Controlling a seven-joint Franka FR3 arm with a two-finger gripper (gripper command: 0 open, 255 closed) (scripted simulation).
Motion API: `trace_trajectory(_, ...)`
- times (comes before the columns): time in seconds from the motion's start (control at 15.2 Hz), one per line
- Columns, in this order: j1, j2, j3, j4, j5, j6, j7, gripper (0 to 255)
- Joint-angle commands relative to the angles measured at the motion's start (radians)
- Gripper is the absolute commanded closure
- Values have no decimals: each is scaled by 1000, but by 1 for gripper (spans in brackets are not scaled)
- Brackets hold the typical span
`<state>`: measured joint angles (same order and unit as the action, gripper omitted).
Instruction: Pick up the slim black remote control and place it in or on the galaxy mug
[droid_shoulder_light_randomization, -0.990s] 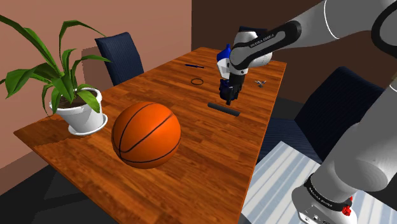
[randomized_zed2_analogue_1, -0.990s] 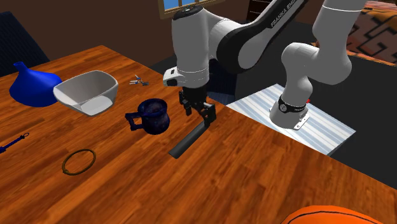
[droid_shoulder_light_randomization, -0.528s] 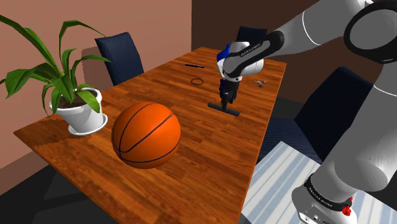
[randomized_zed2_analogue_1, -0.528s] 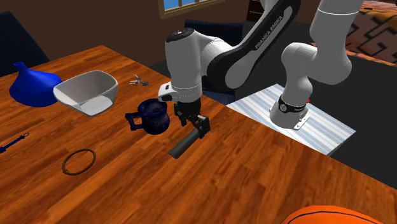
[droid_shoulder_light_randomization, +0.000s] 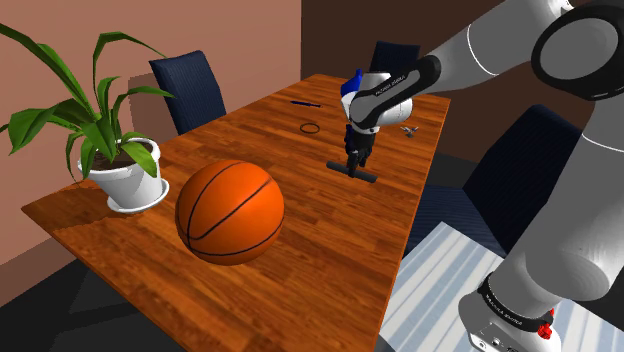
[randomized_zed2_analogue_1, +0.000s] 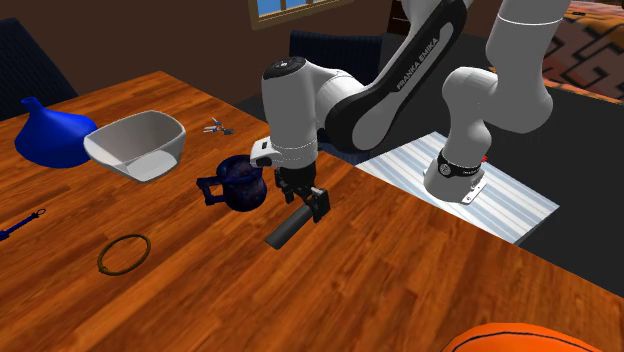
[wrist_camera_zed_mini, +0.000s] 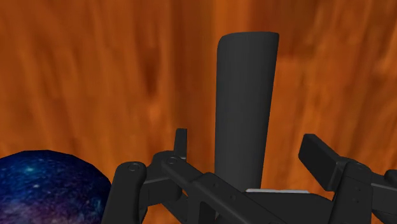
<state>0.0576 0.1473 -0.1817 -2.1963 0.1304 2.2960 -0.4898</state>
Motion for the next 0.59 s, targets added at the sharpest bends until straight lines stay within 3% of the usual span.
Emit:
trace_trajectory(0.0, 0, 0, 0, 0, 0, 0, 0, 0)
trace_trajectory(0.07, 0, 0, 0, 0, 0, 0, 0, 0)
trace_trajectory(0.13, 0, 0, 0, 0, 0, 0, 0, 255)
trace_trajectory(0.53, 1, 0, 1, -1, 0, 1, 2, 255)
